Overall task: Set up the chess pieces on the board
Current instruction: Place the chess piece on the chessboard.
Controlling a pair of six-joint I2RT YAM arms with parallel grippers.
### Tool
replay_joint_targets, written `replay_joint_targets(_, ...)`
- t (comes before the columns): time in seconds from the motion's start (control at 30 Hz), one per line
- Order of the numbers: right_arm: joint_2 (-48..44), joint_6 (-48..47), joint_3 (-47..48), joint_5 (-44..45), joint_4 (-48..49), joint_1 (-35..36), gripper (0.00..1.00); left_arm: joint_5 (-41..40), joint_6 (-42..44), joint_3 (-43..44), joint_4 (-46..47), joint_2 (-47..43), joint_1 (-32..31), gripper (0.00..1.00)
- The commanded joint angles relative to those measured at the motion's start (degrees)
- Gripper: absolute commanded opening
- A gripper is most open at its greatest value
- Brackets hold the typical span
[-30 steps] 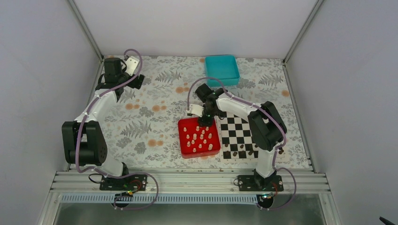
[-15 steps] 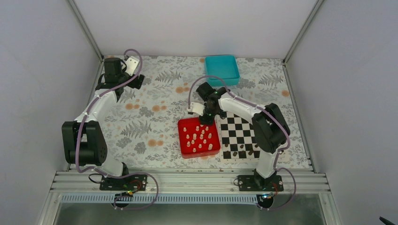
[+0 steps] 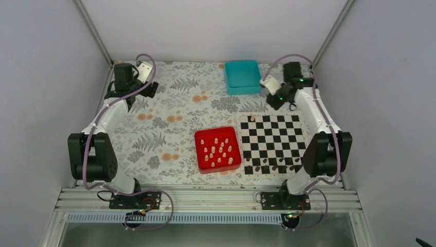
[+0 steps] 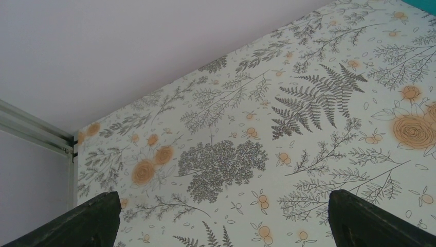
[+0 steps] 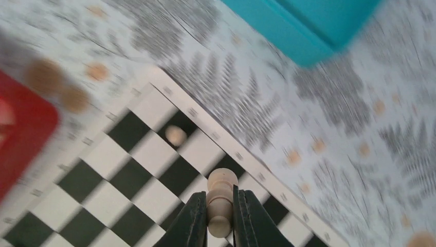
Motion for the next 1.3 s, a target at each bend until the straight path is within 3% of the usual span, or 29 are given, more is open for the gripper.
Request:
replay_joint_targets(0.0,1.3,-4.9,-3.4,-1.8,0.1,-9.3,0.04,1.3,0.6,-0.5,1.1,-0.3,-0.1,1.00)
replay_joint_targets(0.33,10.7,-7.5,-7.2,-3.1,6.6,-22.2,0.05,0.9,0.7,-1.2,1.5,-0.8,-0.1,1.00)
replay_joint_targets(0.5,13.1,-8.0,-7.8,-2.0,8.4,-24.9,0.05,1.0,0.8,-1.2,1.7,-0.4,-0.1,1.00)
replay_joint_targets(0.93,16.5,-7.8,-6.2,-3.1,9.5,-25.6,0.06,1.0,0.8,-1.3,1.7,-0.5,-0.1,1.00)
replay_joint_targets(1.27,17.1,-7.2,-5.1,-4.6,8.6,-20.8,0.06,0.8,0.9,-1.1,1.6,-0.4,-0.1,1.00)
